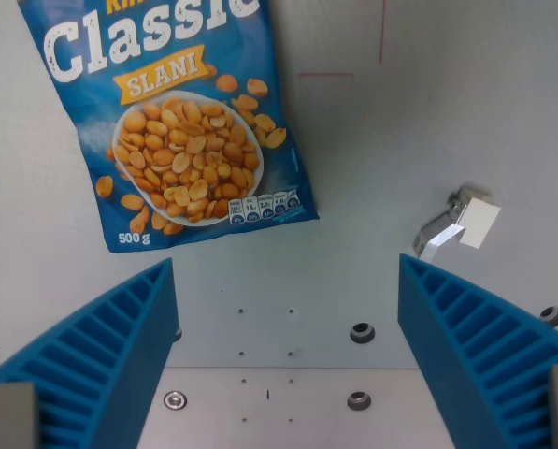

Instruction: Rotate around base negative z

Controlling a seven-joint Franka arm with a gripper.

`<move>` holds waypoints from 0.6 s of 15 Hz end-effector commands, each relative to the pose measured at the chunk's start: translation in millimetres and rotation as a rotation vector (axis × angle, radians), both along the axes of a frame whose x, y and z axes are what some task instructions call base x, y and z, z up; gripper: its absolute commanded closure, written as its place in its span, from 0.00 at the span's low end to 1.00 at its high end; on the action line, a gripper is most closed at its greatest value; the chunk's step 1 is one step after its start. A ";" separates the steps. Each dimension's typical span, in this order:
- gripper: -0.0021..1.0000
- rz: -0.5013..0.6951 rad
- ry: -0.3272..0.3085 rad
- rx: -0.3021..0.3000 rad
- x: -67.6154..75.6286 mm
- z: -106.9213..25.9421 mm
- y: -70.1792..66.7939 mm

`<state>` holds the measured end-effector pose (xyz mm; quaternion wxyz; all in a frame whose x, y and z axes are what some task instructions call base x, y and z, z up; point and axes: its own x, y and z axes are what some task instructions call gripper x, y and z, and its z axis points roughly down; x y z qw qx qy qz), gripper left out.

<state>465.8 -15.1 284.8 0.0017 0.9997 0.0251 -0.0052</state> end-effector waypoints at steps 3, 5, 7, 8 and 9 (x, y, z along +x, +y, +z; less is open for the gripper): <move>0.00 -0.041 -0.004 0.000 0.1 1.5 -0.3; 0.00 -0.067 -0.004 0.000 0.1 1.5 -0.3; 0.00 -0.094 -0.004 0.000 0.1 1.5 -0.3; 0.00 -0.107 -0.004 0.000 0.1 1.5 -0.3; 0.00 -0.121 -0.004 0.000 0.1 1.5 -0.3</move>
